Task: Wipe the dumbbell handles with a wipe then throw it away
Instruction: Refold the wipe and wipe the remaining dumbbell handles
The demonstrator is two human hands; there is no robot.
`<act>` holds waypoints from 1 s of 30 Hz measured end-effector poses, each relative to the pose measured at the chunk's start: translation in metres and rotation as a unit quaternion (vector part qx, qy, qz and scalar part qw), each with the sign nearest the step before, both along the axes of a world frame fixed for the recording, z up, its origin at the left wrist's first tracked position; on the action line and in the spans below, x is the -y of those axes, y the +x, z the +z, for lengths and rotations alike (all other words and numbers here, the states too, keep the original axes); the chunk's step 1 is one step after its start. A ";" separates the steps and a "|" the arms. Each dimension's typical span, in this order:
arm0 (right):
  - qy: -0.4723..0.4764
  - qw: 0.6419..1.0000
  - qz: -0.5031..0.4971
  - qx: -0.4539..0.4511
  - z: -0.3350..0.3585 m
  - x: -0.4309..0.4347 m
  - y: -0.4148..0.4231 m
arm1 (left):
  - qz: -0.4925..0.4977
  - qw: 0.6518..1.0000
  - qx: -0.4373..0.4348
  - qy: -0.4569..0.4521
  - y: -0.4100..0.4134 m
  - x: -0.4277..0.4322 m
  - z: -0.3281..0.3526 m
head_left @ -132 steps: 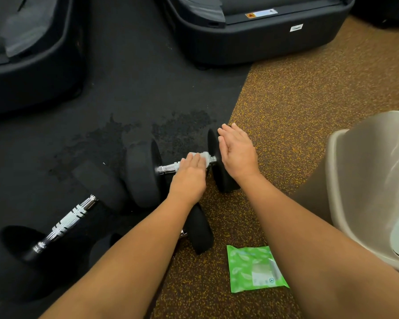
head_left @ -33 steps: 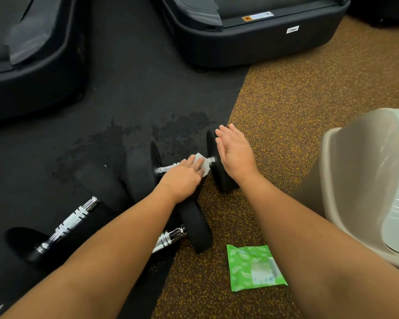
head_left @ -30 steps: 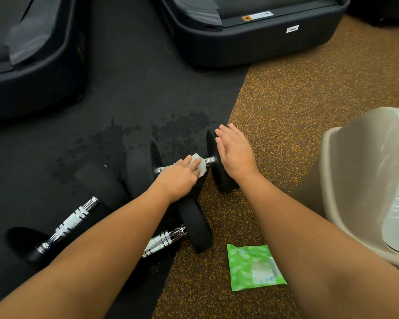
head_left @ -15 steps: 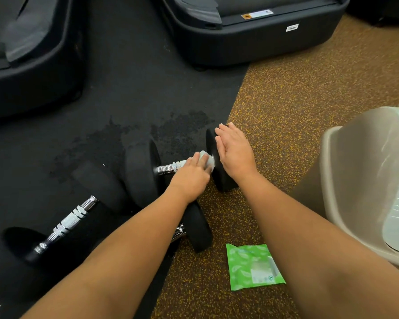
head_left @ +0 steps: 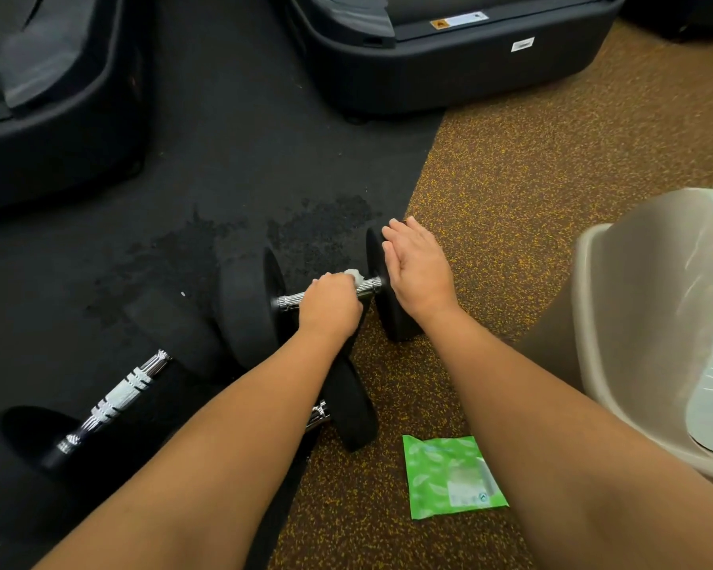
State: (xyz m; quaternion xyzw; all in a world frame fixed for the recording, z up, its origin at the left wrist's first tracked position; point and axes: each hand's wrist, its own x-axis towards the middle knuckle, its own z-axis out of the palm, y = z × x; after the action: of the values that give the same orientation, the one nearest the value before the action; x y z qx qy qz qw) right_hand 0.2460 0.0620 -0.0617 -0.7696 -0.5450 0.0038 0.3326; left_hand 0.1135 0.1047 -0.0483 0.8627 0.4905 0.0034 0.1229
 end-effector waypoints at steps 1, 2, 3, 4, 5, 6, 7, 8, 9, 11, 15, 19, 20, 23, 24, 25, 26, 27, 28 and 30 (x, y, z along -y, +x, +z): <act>0.004 1.000 0.000 0.001 0.000 0.000 -0.001 | -0.004 1.000 -0.005 -0.004 0.006 -0.001 0.002; 0.005 1.000 -0.001 0.003 0.000 0.000 -0.001 | -0.023 1.000 -0.008 -0.006 0.011 0.000 0.003; 0.005 1.000 -0.003 0.004 0.001 0.000 -0.001 | -0.050 0.999 -0.005 -0.008 0.015 0.002 0.002; 0.005 1.000 -0.004 0.003 0.000 0.000 0.000 | -0.078 0.997 0.004 -0.008 0.015 0.005 0.000; 0.004 1.000 -0.005 0.002 -0.001 0.000 0.000 | -0.104 0.994 0.014 -0.004 0.013 0.007 -0.003; 0.001 1.000 -0.005 0.002 -0.001 0.000 0.000 | -0.128 0.991 0.023 0.006 0.008 0.008 -0.007; -0.003 1.000 -0.005 0.004 -0.002 0.000 0.000 | -0.148 0.989 0.023 0.014 0.002 0.006 -0.012; -0.006 1.000 -0.004 0.007 -0.002 0.000 0.000 | -0.158 0.987 0.020 0.021 -0.004 0.003 -0.017; -0.010 1.000 -0.002 0.009 -0.003 0.000 0.000 | -0.150 0.988 0.019 0.025 -0.010 0.000 -0.019; -0.022 1.000 -0.001 0.008 -0.002 -0.001 0.001 | -0.084 0.996 0.029 0.023 -0.015 -0.007 -0.017; -0.028 1.000 -0.001 0.010 -0.001 0.000 0.001 | 0.032 0.999 -0.023 -0.022 -0.002 -0.019 0.000; -0.032 0.999 -0.003 0.011 -0.002 0.000 0.002 | 0.059 0.994 -0.017 -0.095 0.014 -0.029 0.004; -0.033 0.999 -0.004 0.013 -0.002 -0.001 0.002 | 0.049 0.994 -0.016 -0.100 0.016 -0.029 0.004; -0.027 1.000 -0.007 0.014 -0.002 -0.002 0.001 | -0.003 0.995 -0.008 -0.098 0.021 -0.024 0.003; -0.025 1.000 -0.007 0.014 -0.002 -0.001 0.000 | -0.020 0.995 -0.005 -0.093 0.022 -0.021 0.003; -0.024 1.000 -0.007 0.015 -0.002 -0.001 0.000 | -0.034 0.996 -0.002 -0.087 0.022 -0.019 0.002; -0.025 1.000 -0.007 0.015 -0.002 -0.001 0.000 | -0.047 0.996 0.003 -0.079 0.020 -0.017 0.001; -0.027 1.000 -0.006 0.015 -0.002 0.000 0.000 | -0.059 0.996 0.010 -0.067 0.017 -0.015 0.000; -0.029 0.999 -0.005 0.016 -0.002 0.000 0.000 | -0.073 0.996 0.019 -0.056 0.013 -0.014 -0.002; -0.032 0.999 -0.003 0.019 -0.001 0.000 0.000 | -0.104 0.993 0.037 -0.042 0.001 -0.015 -0.006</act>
State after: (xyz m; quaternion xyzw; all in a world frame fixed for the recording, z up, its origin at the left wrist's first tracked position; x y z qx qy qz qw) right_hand 0.2462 0.0621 -0.0628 -0.7814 -0.5486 0.0059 0.2973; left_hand 0.1150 0.1192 -0.0543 0.9024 0.3928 0.0020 0.1770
